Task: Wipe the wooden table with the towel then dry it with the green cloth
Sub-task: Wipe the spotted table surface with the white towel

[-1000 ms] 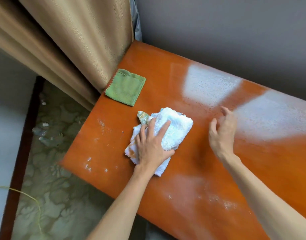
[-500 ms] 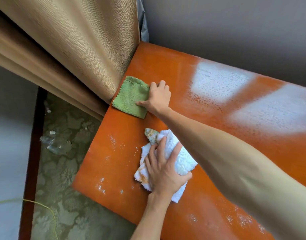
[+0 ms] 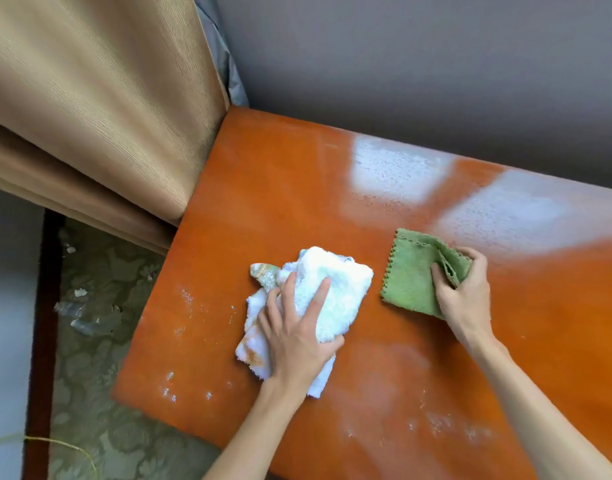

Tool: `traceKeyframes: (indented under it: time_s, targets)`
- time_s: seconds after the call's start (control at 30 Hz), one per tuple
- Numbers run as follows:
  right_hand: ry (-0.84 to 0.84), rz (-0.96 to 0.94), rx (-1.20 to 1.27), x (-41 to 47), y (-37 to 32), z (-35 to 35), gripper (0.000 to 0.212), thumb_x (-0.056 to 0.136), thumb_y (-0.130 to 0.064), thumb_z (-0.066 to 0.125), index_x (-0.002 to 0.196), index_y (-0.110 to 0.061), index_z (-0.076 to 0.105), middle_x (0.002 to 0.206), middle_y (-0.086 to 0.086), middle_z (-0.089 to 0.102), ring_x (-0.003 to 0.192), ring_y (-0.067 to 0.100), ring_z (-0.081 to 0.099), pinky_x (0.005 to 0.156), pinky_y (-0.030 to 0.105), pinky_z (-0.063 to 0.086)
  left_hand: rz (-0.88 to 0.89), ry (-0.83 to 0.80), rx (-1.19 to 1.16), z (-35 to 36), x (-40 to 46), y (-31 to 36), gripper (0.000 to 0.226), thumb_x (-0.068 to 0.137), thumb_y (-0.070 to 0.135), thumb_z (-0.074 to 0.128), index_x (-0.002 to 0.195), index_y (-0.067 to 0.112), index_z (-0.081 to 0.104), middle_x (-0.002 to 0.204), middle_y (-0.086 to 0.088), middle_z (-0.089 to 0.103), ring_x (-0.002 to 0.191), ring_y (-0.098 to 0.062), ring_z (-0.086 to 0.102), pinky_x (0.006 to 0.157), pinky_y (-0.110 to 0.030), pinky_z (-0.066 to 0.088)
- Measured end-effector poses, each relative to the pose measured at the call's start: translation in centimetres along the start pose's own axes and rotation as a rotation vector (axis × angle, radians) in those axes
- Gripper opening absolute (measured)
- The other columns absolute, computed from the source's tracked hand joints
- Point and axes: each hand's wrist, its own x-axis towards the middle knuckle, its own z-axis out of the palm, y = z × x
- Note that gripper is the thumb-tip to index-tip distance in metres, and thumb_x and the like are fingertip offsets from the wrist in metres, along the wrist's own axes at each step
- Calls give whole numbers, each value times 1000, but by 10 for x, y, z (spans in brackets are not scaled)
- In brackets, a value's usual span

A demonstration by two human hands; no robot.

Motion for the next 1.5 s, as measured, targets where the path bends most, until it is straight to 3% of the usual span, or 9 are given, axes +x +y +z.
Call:
traceKeyframes:
  time_s: [0.17,0.4,0.7,0.87,1.0,1.13,1.23,1.37,1.5]
  targets:
    - [66,-174,-274,8,4,-4,47,89,-31,69,127,-17,46,124,7,59,105,28,61,80,39,48,135,-29,14,-13,71,9,91,60,57,76,145,47,44,155,-4,37,130,-37,41,99,-48,39]
    - [-42,-18,-230,28,0,-9,40,90,-37,67,120,-16,53,122,4,66,113,24,60,87,33,43,-88,18,-9,-38,170,-53,88,68,65,69,147,50,34,157,-2,28,137,-38,32,111,-52,29]
    - [-110,50,-68,34,1,-14,27,98,-35,54,124,-30,59,125,-5,64,116,19,56,93,34,42,-322,109,37,-32,86,-72,84,69,61,76,144,40,45,152,-14,37,117,-44,47,94,-54,40]
    - [-50,164,198,45,-12,-23,25,101,-25,52,122,-17,64,119,1,67,114,21,62,104,47,46,-98,-76,28,-7,37,36,97,53,53,81,143,44,47,154,-12,40,123,-45,48,88,-51,45]
    - [89,9,317,41,-56,-4,18,103,-23,48,117,-21,57,114,-4,66,105,10,62,98,36,50,69,-251,63,-4,23,97,100,54,62,80,146,47,42,155,-9,41,123,-43,51,91,-48,48]
    - [-147,-160,496,43,-134,68,21,101,-9,50,120,-10,58,108,-4,67,95,-1,64,88,19,49,171,-320,109,-15,12,76,97,57,62,76,146,51,39,157,-5,39,128,-38,51,95,-43,49]
    - [-388,-64,654,39,-186,143,30,96,-2,56,126,-5,56,120,12,67,104,14,65,96,31,53,213,-351,45,-18,-13,53,85,42,62,79,123,47,60,145,-3,54,117,-35,62,86,-41,56]
    - [-448,-55,423,27,-209,227,35,91,-8,64,124,-5,55,112,4,64,101,18,60,85,25,52,233,-250,-71,-4,-36,28,88,45,61,81,121,37,46,137,-4,52,124,-35,54,93,-45,54]
    - [-374,-376,-116,21,-193,256,52,89,-17,64,137,-13,42,129,9,58,113,30,56,91,42,49,225,-266,-96,-5,-38,18,106,42,69,78,131,34,33,140,-2,43,129,-32,42,104,-44,42]
